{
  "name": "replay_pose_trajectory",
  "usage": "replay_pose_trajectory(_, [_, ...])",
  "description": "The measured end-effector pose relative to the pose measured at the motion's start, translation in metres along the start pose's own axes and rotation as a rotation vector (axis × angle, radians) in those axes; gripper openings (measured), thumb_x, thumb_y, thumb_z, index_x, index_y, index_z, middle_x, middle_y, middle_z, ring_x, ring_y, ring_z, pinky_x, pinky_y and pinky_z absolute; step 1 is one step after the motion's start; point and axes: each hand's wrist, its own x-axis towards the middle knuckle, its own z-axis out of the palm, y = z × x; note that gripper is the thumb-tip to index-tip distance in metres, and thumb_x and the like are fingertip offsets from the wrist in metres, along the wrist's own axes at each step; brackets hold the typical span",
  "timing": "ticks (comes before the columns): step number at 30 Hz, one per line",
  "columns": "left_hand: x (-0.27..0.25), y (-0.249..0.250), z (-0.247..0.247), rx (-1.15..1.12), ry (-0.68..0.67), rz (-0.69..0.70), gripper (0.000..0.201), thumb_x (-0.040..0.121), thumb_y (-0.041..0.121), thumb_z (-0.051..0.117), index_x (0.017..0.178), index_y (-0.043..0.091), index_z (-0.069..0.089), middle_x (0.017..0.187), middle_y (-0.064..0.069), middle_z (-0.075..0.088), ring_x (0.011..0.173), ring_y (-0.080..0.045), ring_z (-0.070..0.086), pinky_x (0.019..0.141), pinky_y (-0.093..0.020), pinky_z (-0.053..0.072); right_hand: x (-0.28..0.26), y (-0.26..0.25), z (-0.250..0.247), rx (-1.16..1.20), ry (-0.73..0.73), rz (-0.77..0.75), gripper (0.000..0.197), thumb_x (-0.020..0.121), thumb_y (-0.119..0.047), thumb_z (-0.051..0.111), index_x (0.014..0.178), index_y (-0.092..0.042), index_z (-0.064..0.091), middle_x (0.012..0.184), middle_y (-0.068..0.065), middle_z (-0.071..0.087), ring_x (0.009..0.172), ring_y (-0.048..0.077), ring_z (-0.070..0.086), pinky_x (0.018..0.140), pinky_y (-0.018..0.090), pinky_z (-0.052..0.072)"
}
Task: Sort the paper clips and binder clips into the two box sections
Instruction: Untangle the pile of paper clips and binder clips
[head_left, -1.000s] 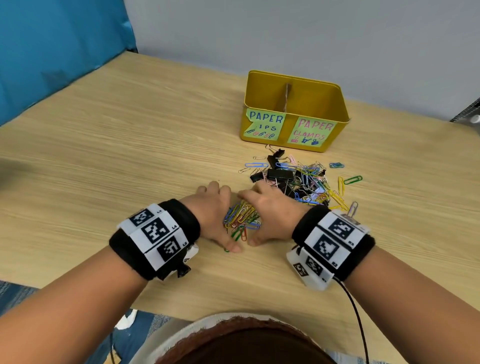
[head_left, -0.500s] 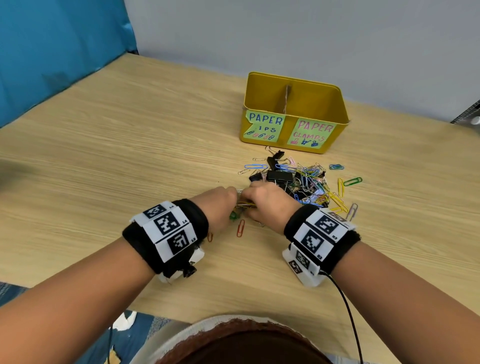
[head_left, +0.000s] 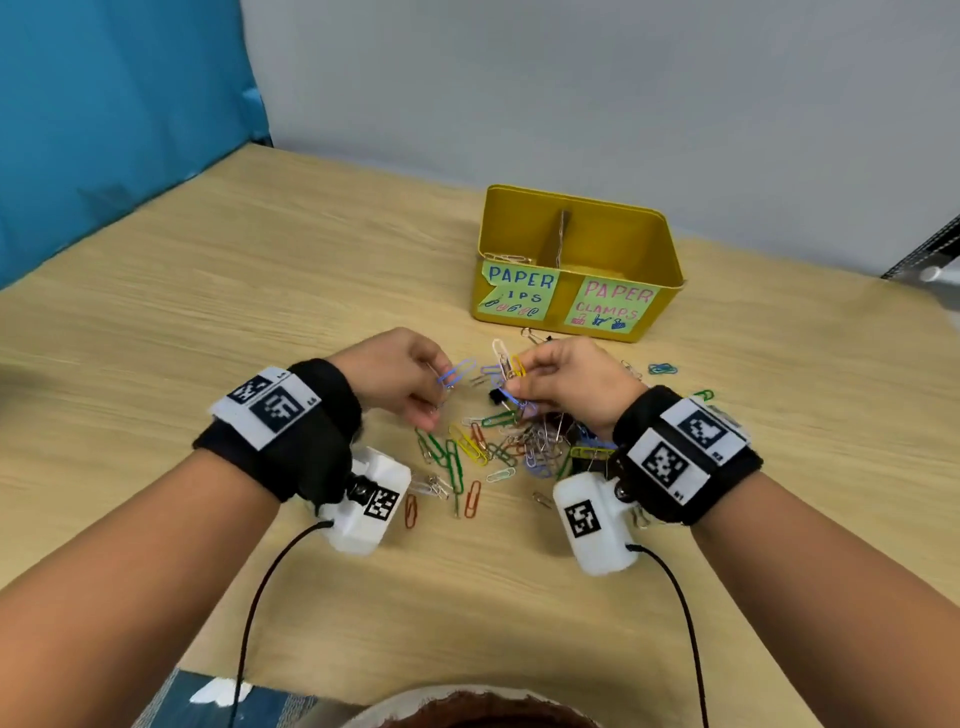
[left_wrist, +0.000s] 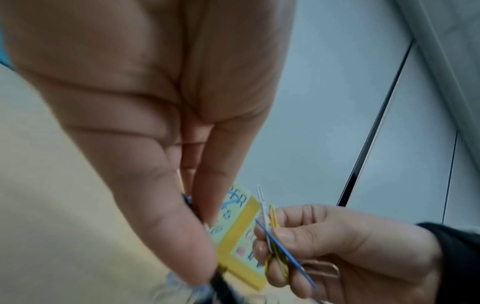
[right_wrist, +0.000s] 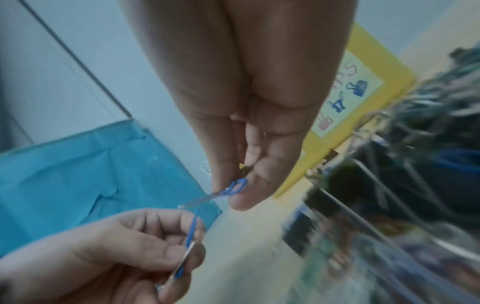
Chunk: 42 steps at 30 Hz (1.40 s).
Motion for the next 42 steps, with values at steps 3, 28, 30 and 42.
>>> replay_pose_trajectory(3, [0.008, 0.031, -0.010, -0.140, 0.070, 0.120, 0.026, 0.085, -0.016, 0.048, 0.074, 0.007, 0.052, 0.064, -0.012, 0.050, 0.037, -0.007, 0.058, 0.048, -0.021, 0.056, 0.012, -0.031, -0.016, 0.171, 0.082, -0.083, 0.019, 0.083, 0.010, 0.057, 0.072, -0.005, 0.059, 0.044, -0.004, 0.064, 0.035, 0.002, 0.056, 0.045, 0.012, 0.052])
replay_pose_trajectory(28, [0.006, 0.041, 0.000, 0.797, -0.113, 0.113, 0.033, 0.087, 0.017, 0.057, 0.120, 0.019, 0.057, 0.112, -0.004, 0.059, 0.089, -0.013, 0.050, 0.073, -0.020, 0.043, 0.011, -0.049, -0.007, -0.828, 0.056, -0.094, 0.023, 0.090, -0.011, 0.048, 0.103, -0.012, 0.067, 0.086, 0.001, 0.061, 0.082, 0.017, 0.056, 0.065, 0.018, 0.039])
replay_pose_trajectory(30, [-0.004, 0.019, 0.008, 0.887, -0.188, 0.042, 0.051, 0.085, 0.019, 0.060, 0.134, 0.023, 0.046, 0.125, -0.005, 0.051, 0.101, -0.017, 0.051, 0.088, -0.025, 0.043, -0.001, -0.030, 0.005, -1.037, -0.145, 0.028, 0.027, 0.089, -0.010, 0.046, 0.109, -0.011, 0.064, 0.102, 0.007, 0.061, 0.094, 0.023, 0.057, 0.070, 0.019, 0.042])
replay_pose_trajectory(42, [-0.034, -0.019, 0.024, 0.891, -0.141, 0.033, 0.062, 0.068, 0.025, 0.078, 0.122, 0.023, 0.047, 0.109, 0.003, 0.045, 0.098, -0.016, 0.049, 0.085, -0.030, 0.047, -0.035, 0.001, 0.021, -1.015, -0.140, -0.011, 0.040, 0.086, 0.001, 0.044, 0.122, -0.011, 0.056, 0.122, 0.012, 0.051, 0.114, 0.028, 0.052, 0.098, 0.034, 0.044])
